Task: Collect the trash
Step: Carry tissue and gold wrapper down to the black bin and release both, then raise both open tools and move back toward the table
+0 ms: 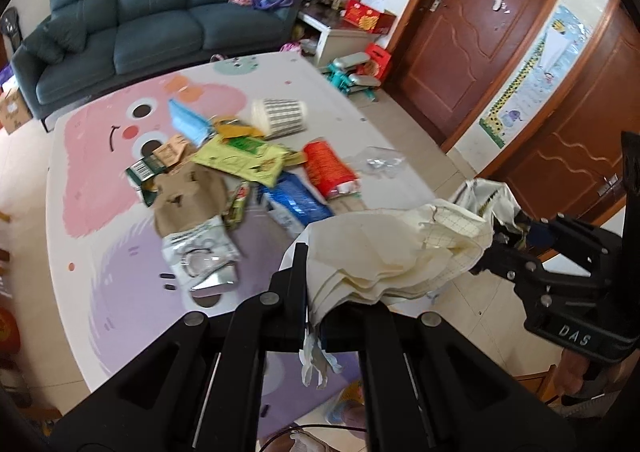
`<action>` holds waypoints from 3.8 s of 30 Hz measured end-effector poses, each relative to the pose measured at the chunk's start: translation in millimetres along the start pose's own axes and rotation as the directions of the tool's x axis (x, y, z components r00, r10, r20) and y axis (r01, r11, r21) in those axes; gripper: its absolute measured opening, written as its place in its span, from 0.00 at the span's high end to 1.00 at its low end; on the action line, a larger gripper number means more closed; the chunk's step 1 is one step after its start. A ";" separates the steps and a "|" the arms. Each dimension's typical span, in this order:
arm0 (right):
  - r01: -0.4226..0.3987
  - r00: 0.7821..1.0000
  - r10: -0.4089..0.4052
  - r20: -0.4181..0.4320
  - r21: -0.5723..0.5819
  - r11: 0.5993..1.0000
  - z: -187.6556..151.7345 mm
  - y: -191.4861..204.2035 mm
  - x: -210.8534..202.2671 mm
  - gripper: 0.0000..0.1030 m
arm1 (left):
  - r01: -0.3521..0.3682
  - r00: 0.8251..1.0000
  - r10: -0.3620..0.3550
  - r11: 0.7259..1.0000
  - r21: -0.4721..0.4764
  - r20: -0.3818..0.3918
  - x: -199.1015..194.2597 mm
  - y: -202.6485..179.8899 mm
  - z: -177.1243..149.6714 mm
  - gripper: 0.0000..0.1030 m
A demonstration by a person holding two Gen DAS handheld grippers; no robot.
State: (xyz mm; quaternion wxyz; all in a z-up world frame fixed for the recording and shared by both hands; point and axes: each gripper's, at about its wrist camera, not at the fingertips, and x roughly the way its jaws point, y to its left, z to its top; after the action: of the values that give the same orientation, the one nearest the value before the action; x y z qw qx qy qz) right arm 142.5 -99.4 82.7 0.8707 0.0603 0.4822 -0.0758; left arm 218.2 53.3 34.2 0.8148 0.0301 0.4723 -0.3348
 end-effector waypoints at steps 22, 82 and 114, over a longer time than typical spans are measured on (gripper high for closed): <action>-0.214 0.973 0.228 0.034 -0.232 0.949 -123.3 -146.4 -95.5 0.56 | -0.236 0.957 0.275 0.927 -0.291 0.098 -21.1 -221.4 -132.5 0.98; -0.077 0.984 0.080 -0.158 0.024 0.997 -357.5 -138.9 197.3 0.23 | -0.466 0.884 0.429 0.838 -0.284 -0.186 226.4 -131.4 -351.0 0.21; -0.067 0.924 0.076 0.374 -0.037 0.997 -113.9 -114.2 -185.0 0.15 | -0.387 0.895 0.426 0.889 -0.246 0.133 -108.0 -183.9 -103.3 0.26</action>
State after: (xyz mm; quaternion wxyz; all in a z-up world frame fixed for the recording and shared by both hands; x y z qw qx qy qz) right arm -70.6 -177.5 175.9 0.9497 0.0519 0.3051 -0.0483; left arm -0.4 4.5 111.6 0.9052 0.0103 0.4118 -0.1051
